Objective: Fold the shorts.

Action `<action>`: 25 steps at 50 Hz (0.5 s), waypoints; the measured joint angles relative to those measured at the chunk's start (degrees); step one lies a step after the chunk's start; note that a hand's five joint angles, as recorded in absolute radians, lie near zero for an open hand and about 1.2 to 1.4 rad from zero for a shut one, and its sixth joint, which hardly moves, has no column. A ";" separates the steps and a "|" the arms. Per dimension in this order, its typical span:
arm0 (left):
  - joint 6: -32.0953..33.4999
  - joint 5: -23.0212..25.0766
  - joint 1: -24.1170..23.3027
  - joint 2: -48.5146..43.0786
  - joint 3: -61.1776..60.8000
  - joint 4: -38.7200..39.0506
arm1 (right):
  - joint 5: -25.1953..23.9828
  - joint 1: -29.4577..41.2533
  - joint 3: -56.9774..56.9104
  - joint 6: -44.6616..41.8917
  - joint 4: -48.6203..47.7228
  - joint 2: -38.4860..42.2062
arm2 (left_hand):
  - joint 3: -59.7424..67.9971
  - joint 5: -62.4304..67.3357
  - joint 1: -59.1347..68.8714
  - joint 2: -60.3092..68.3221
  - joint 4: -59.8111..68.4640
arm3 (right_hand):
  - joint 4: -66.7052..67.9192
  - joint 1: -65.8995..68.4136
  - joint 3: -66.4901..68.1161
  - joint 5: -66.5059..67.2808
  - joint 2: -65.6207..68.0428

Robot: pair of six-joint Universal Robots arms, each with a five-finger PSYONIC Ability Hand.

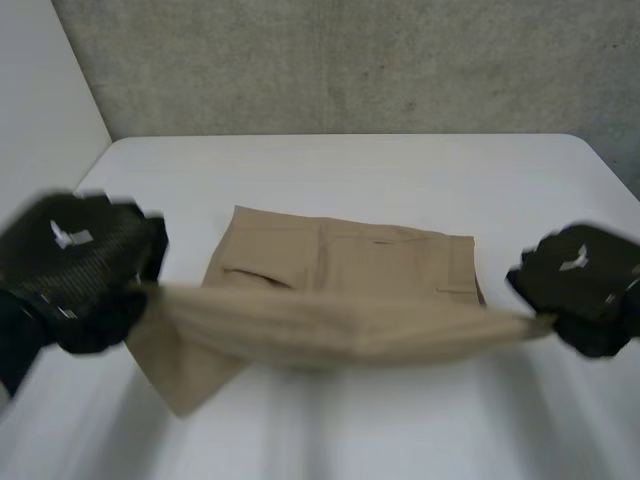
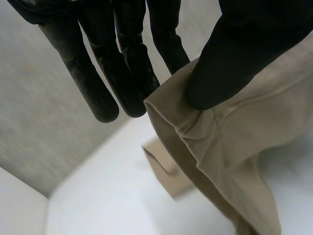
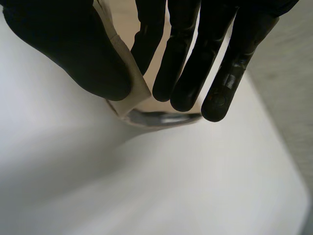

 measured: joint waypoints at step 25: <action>0.14 6.45 6.07 -24.90 7.11 16.52 | 0.62 1.61 -13.87 5.75 -7.62 23.59 | 0.11 0.00 0.00 0.08 0.03 | 0.00 0.00 0.00 0.04 0.00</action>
